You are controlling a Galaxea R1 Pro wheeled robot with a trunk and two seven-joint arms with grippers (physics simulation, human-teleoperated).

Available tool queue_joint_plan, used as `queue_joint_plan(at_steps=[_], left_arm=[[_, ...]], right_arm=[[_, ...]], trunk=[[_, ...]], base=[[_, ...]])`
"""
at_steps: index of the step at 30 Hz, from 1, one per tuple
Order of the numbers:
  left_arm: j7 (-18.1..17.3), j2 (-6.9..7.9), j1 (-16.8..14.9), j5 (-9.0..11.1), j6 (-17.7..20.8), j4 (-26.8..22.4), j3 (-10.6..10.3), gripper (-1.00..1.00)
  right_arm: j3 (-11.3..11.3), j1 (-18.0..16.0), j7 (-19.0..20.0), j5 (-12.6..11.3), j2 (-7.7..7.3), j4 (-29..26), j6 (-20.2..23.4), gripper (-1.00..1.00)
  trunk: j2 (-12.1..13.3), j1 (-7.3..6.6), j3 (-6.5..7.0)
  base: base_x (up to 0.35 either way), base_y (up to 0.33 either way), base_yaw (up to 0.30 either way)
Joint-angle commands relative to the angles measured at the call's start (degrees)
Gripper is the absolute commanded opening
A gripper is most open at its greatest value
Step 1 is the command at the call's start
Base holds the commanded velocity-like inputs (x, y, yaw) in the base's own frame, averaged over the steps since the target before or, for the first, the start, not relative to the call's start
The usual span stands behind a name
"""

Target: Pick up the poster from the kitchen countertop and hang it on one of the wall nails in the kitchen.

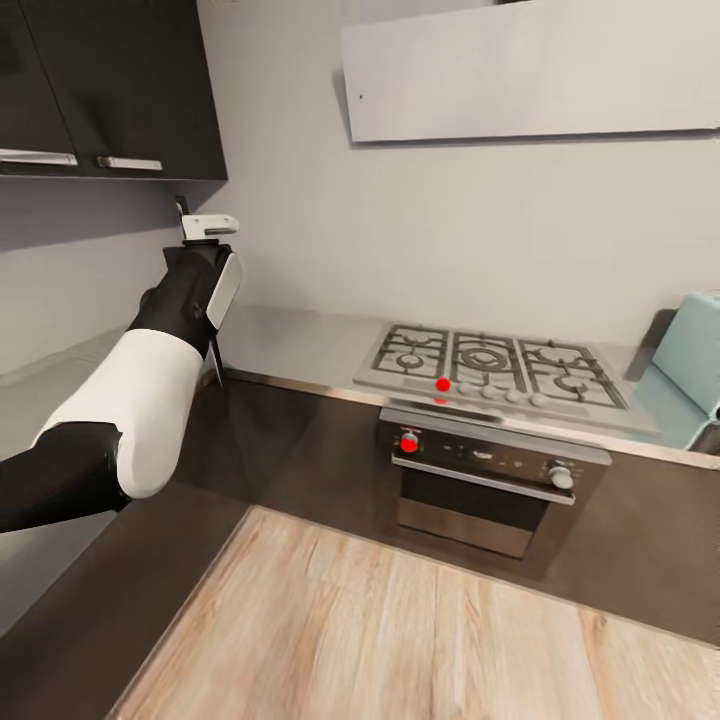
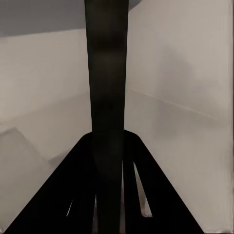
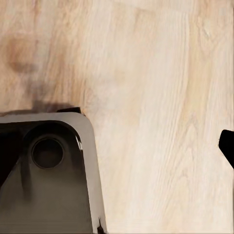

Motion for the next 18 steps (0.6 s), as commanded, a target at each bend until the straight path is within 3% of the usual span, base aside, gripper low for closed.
queue_joint_plan(at_steps=[1, 12, 16, 18], left_arm=[[0.2, -0.05, 0.0, -0.1, 0.3, 0.0, 0.1, -1.00], [0.2, -0.05, 0.0, -0.1, 0.3, -0.1, 0.1, -1.00], [0.1, -0.05, 0.0, -0.1, 0.4, -0.1, 0.1, -1.00], [0.1, -0.05, 0.0, -0.1, 0.4, -0.1, 0.1, -1.00]], right_arm=[[0.0, 0.0, 0.0, 0.1, -0.05, 0.1, -2.2, 1.00], [-0.3, 0.0, -0.2, -0.1, -0.45, -0.5, -3.6, 1.00], [-0.6, -1.1, -1.2, -0.1, -1.99, -8.0, -2.6, 1.00], [-0.7, -1.5, -1.3, -0.1, -2.23, -14.4, 1.9, 1.00]], trunk=[[0.0, -0.03, -0.05], [0.0, -0.03, -0.05], [0.0, -0.03, -0.05], [0.0, -0.03, -0.05]], base=[[-0.304, -0.157, 0.000], [-0.305, -0.154, 0.000], [-0.305, -0.151, 0.000], [-0.305, -0.151, 0.000]])
